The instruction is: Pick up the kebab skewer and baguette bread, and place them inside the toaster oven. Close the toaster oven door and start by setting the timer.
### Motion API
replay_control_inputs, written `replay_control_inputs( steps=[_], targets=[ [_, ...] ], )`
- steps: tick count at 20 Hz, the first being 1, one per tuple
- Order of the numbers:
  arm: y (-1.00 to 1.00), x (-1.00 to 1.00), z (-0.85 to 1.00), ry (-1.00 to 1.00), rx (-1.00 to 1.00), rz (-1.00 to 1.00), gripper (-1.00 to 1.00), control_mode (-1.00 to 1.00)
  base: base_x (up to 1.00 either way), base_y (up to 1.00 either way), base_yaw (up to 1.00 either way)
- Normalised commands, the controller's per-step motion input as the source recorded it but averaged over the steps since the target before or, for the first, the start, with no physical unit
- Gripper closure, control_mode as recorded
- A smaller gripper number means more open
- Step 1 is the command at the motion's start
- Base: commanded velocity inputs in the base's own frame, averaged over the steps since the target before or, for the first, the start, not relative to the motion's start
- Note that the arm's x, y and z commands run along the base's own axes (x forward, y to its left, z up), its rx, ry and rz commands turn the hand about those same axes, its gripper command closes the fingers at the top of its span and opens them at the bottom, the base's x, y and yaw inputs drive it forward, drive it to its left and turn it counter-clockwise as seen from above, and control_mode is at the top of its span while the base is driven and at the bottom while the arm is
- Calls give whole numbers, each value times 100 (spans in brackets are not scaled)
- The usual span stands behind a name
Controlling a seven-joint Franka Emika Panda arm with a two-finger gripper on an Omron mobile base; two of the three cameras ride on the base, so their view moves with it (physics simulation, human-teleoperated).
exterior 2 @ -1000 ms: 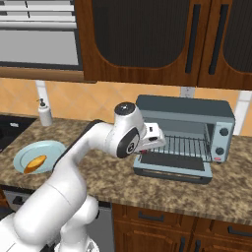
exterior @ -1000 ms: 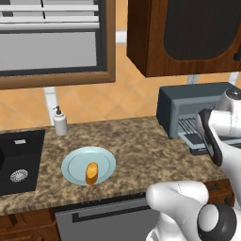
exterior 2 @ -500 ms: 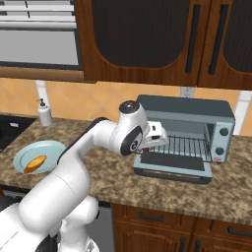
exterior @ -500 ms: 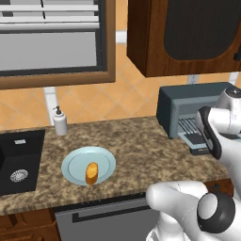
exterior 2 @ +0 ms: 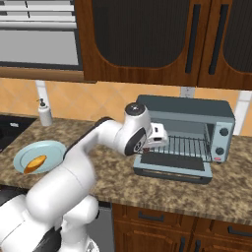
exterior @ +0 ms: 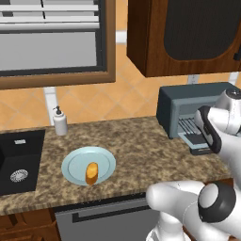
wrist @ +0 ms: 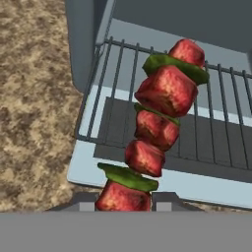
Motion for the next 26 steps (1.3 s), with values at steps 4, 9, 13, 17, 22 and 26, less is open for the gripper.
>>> replay_control_inputs(
  steps=[4, 9, 13, 17, 22, 26],
  targets=[
    [-14, 23, -5, 0, 6, 0, 100, -100, 0, 0, 0],
    [-10, 11, -1, 0, 7, 0, 100, -100, 0, 0, 0],
    [0, 6, -10, 0, 6, 0, 100, -100, 0, 0, 0],
    [1, 16, -7, 0, 3, 0, 100, -100, 0, 0, 0],
    [4, 10, -18, 0, 0, 0, 100, -100, 0, 0, 0],
    [0, 11, -21, 0, 1, 0, 100, -100, 0, 0, 0]
  ],
)
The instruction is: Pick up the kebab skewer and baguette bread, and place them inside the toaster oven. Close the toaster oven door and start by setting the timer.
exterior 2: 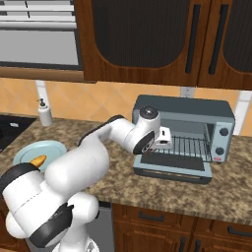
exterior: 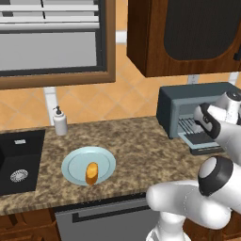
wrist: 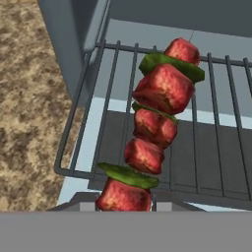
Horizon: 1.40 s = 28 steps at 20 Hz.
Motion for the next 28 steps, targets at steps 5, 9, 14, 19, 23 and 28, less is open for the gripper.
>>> replay_control_inputs(
  steps=[5, 9, 14, 19, 23, 28],
  targets=[
    [0, 3, -6, 0, 1, 0, 100, -100, 0, 0, 0],
    [0, 9, 0, 0, 0, 0, 100, -100, 0, 0, 0],
    [0, 16, 0, 0, 0, 0, 100, -100, 0, 0, 0],
    [0, 5, -5, 0, 0, 0, 100, -100, 0, 0, 0],
    [0, 1, -5, 0, 0, 0, 100, -100, 0, 0, 0],
    [0, 0, -15, 0, 0, 0, 100, -100, 0, 0, 0]
  ],
)
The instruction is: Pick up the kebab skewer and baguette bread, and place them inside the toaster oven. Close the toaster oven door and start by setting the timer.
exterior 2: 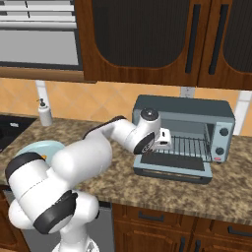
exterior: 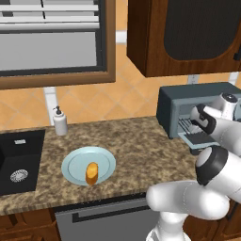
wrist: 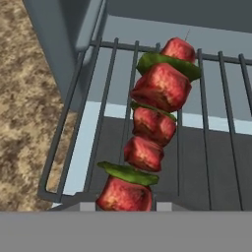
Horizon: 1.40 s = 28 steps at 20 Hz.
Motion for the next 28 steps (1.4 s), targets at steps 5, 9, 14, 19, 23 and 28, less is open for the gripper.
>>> replay_control_inputs(
  steps=[5, 9, 14, 19, 23, 28],
  targets=[
    [0, 0, -11, 0, 0, 0, 100, -100, 0, 0, 0],
    [0, 8, 0, 0, 0, 0, 100, -100, 0, 0, 0],
    [0, 28, 5, 0, 0, 0, 100, -100, 0, 0, 0],
    [0, 20, -1, 0, 0, 0, 100, -100, 0, 0, 0],
    [0, 1, -12, 0, 0, 0, 100, -100, 0, 0, 0],
    [0, 2, -14, 0, 0, 0, 100, -100, 0, 0, 0]
  ],
)
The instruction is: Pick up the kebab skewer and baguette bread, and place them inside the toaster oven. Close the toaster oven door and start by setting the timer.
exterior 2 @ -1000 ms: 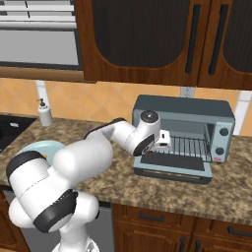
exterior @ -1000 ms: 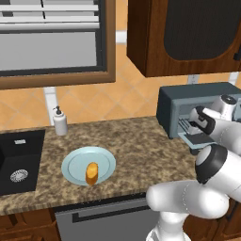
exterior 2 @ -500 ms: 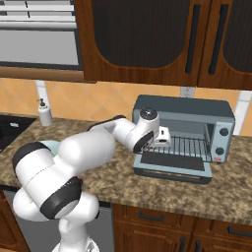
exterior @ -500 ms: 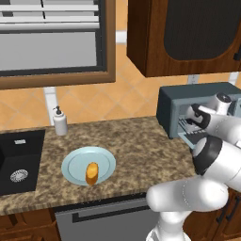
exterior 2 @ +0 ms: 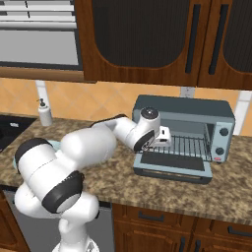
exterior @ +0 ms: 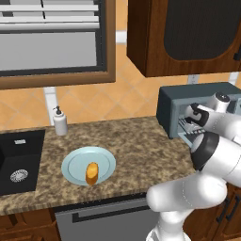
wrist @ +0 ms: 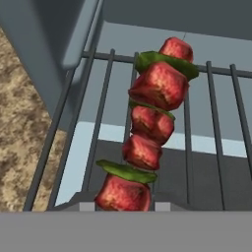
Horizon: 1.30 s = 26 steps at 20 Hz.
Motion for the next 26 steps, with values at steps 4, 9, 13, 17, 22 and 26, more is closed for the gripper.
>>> replay_control_inputs(
  steps=[4, 9, 13, 17, 22, 26],
  targets=[
    [-1, -1, -18, 0, 0, 0, 100, -100, 0, 0, 0],
    [-8, -13, -11, 0, 0, 0, -100, -100, 0, 0, 0],
    [-7, -33, -16, 0, 0, 0, -100, -100, 0, 0, 0],
    [0, -13, 32, -1, 0, 0, -100, -100, 0, 0, 0],
    [8, -79, 67, 0, 0, 0, -100, -100, 0, 0, 0],
    [73, -94, 29, 1, 0, -4, -100, -100, 0, 0, 0]
  ],
)
